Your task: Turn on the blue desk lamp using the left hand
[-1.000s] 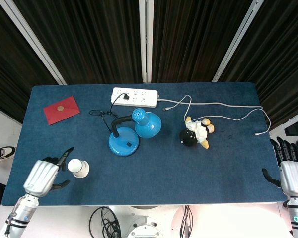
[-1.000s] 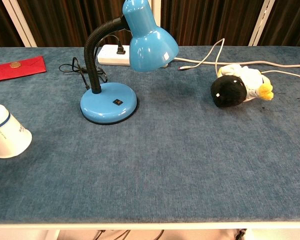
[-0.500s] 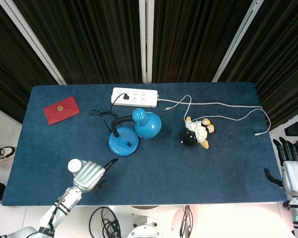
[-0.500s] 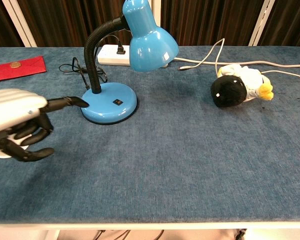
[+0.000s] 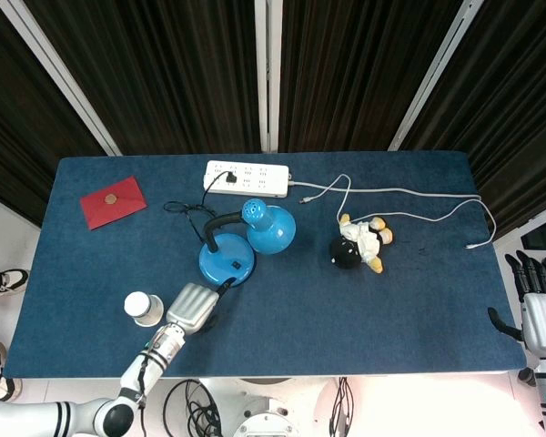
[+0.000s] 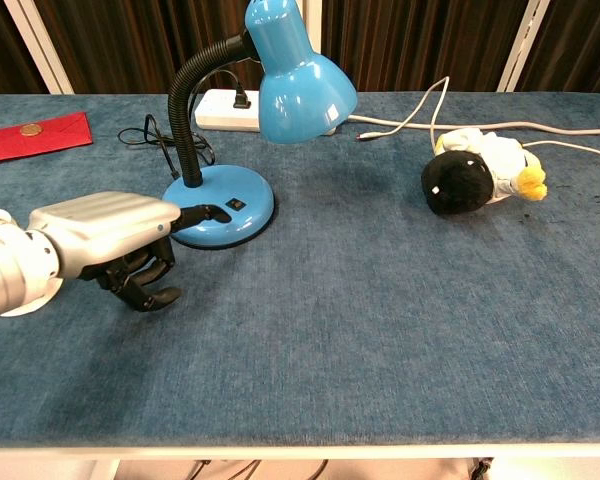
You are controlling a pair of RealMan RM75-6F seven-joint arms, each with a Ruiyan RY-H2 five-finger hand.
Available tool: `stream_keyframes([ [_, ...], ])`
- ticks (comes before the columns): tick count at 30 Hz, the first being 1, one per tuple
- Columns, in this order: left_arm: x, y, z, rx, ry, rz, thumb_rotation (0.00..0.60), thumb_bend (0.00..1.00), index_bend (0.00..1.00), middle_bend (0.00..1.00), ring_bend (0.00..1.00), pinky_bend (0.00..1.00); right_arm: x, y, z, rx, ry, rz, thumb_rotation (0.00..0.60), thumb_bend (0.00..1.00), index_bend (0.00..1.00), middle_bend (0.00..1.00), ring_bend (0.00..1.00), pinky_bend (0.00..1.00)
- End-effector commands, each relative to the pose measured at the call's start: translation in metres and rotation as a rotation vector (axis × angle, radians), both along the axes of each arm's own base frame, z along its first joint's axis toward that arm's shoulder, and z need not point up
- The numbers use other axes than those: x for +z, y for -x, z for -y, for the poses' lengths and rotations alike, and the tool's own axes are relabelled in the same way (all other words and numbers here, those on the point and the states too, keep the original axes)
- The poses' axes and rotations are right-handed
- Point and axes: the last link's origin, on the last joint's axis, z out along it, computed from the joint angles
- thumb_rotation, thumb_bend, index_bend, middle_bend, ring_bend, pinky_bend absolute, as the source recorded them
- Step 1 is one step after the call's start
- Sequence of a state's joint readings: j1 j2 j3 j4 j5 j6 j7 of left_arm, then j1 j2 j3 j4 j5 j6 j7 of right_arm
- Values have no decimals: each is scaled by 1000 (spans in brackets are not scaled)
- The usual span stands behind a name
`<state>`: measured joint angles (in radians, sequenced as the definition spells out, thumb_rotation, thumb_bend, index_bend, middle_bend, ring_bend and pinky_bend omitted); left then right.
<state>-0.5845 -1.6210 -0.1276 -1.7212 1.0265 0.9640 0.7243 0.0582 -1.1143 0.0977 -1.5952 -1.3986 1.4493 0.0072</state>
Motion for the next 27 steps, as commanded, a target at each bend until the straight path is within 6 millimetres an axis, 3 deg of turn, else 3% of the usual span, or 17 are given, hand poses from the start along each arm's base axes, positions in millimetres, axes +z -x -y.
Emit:
stream_keyframes([
  [1,-3,-4,-5,2,-11,2,600,405,52,832,787,805,0,0,0,1,-1,1,600,218,0,0,0,0],
  [27,-6,-12,-22,25,-36,-29,600,413,36,838,789,805,1,2,0,-16,-5,9,600,220,0,0,0,0],
])
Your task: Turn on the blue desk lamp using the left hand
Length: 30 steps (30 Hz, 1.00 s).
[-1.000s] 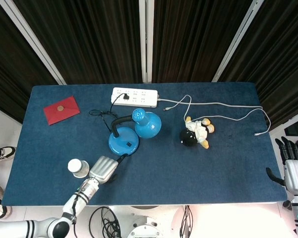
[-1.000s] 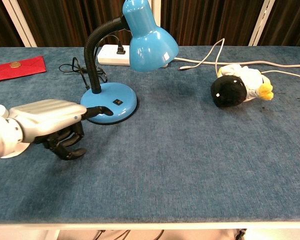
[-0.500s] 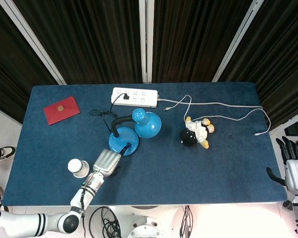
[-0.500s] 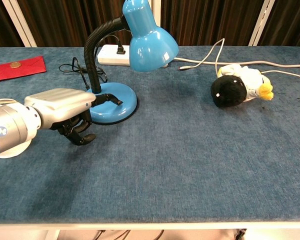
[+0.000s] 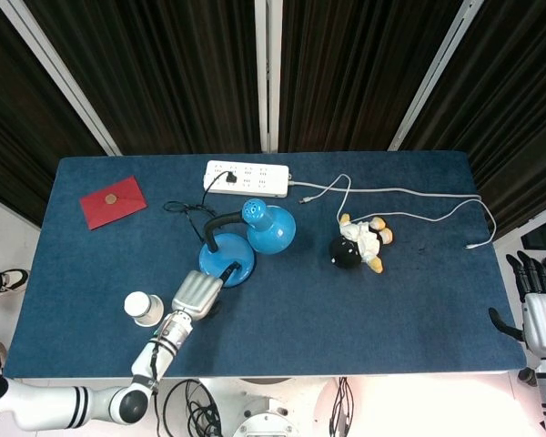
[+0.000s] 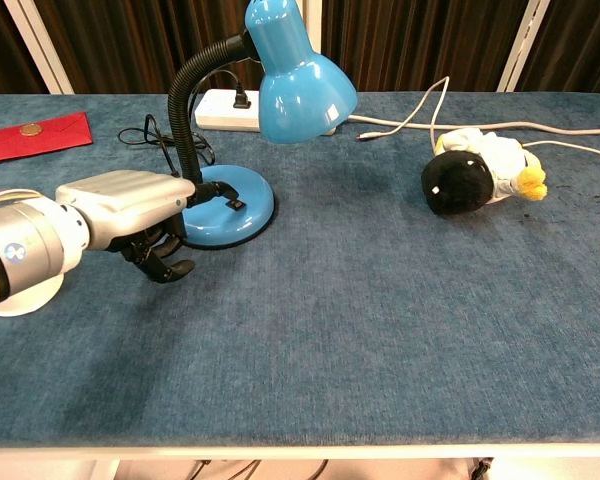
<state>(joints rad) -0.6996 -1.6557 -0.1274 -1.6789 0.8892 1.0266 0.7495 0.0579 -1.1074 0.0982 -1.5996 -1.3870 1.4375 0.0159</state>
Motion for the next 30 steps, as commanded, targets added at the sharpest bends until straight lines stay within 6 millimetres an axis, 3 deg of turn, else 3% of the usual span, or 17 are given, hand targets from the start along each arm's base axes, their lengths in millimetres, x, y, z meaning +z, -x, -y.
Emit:
stream_keyframes([
  [1,-1,0,0,0,1,-4,600,413,36,838,789,805,0,1,0,-3,-1,1,600,220,0,0,0,0],
  [20,-5,0,0,5,31,-27,600,413,40,839,789,805,1,3,1,-14,-5,1,600,221,0,0,0,0],
  [30,-8,0,0,-1,44,-35,600,413,129,839,789,805,0,4,1,-20,-9,0,600,221,0,0,0,0],
])
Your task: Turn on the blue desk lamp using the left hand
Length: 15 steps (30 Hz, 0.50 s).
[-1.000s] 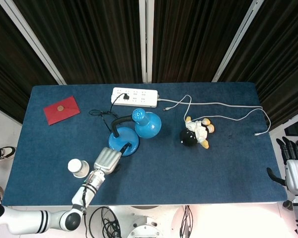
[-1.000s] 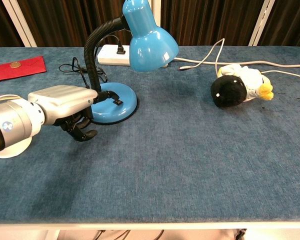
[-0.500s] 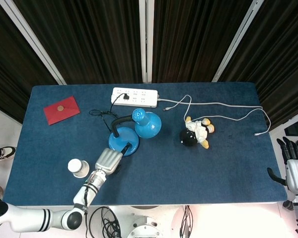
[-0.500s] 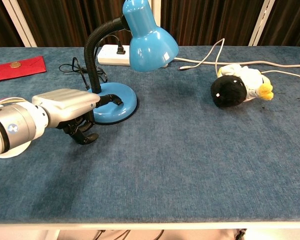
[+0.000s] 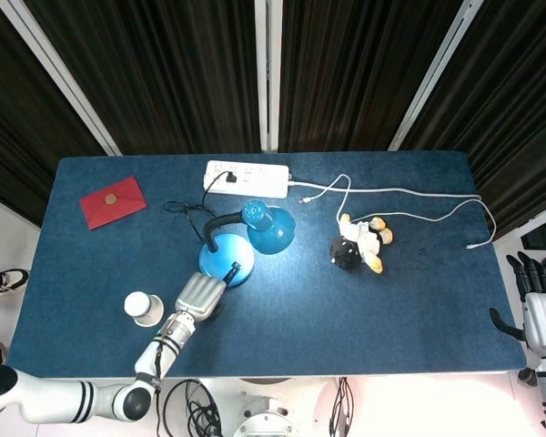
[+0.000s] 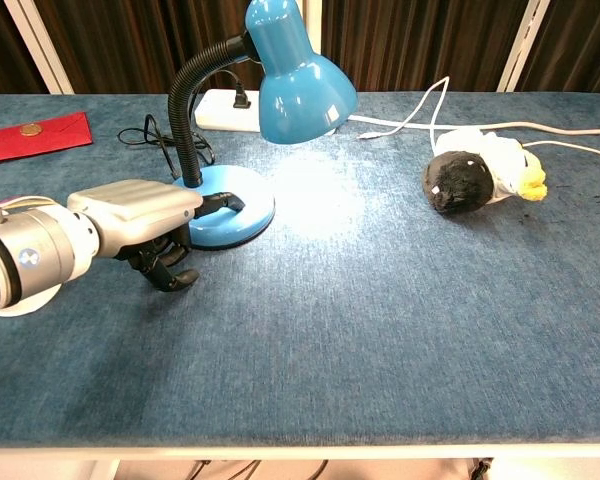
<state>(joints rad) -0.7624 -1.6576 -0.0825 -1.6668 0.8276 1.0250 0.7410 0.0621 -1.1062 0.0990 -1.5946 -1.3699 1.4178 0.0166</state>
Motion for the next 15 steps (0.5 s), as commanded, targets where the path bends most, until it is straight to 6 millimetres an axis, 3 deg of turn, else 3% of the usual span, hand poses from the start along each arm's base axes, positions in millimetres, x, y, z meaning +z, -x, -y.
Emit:
stream_keyframes([
  [1,-1,0,0,-1,5,-4,600,413,135,839,789,805,0,1,0,-1,1,1,600,221,0,0,0,0],
  [9,2,-5,1,-22,-26,27,600,413,131,839,789,805,0,1,1,-3,1,2,600,221,0,0,0,0],
  [15,25,-14,17,-104,-100,72,600,410,90,837,787,805,2,1,1,1,8,6,600,222,0,0,0,0],
])
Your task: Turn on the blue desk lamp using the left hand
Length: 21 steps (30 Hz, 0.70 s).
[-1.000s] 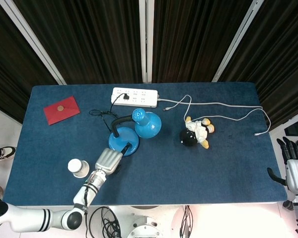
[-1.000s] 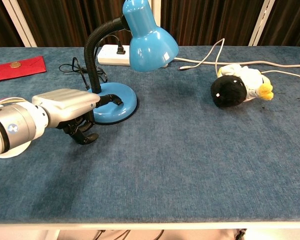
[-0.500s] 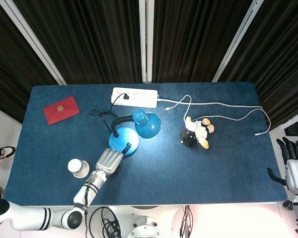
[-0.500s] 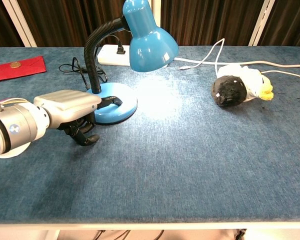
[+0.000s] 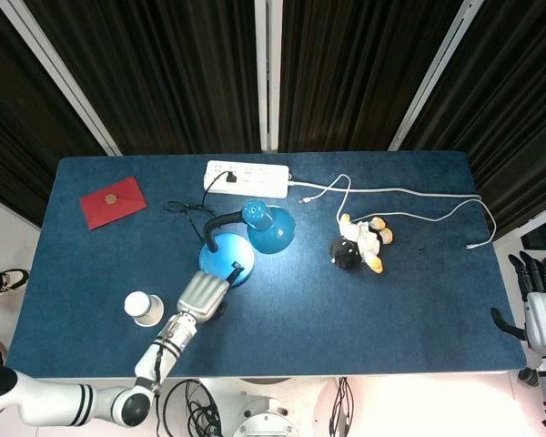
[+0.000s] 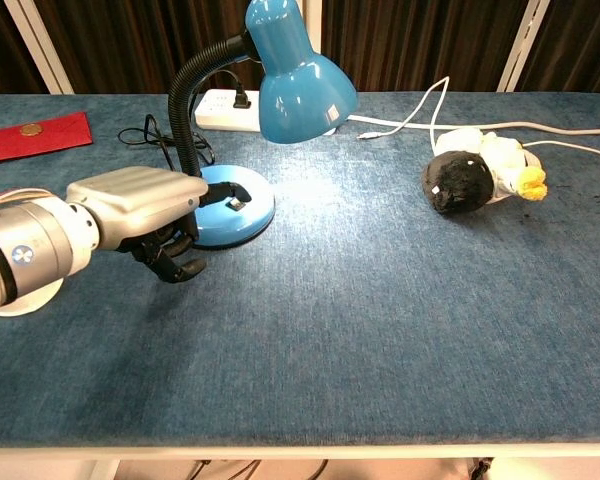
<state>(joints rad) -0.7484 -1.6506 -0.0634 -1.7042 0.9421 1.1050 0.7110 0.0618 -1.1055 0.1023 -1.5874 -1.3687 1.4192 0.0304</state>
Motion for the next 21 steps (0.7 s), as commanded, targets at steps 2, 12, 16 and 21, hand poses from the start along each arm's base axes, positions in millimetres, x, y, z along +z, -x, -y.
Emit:
stream_keyframes([
  [2,27,0,21,-47,-61,24,600,407,103,833,786,805,0,0,0,1,1,-1,600,222,0,0,0,0],
  [12,126,30,55,23,-234,-64,600,387,510,818,782,804,-3,-3,0,8,-6,-10,600,222,0,0,0,0],
  [16,171,52,51,28,-450,-38,600,376,537,712,651,775,-5,-6,-1,12,-10,-14,600,222,0,0,0,0],
  [21,198,101,53,52,-569,-69,600,193,184,130,41,178,-5,-10,-2,18,-3,-17,600,221,0,0,0,0],
])
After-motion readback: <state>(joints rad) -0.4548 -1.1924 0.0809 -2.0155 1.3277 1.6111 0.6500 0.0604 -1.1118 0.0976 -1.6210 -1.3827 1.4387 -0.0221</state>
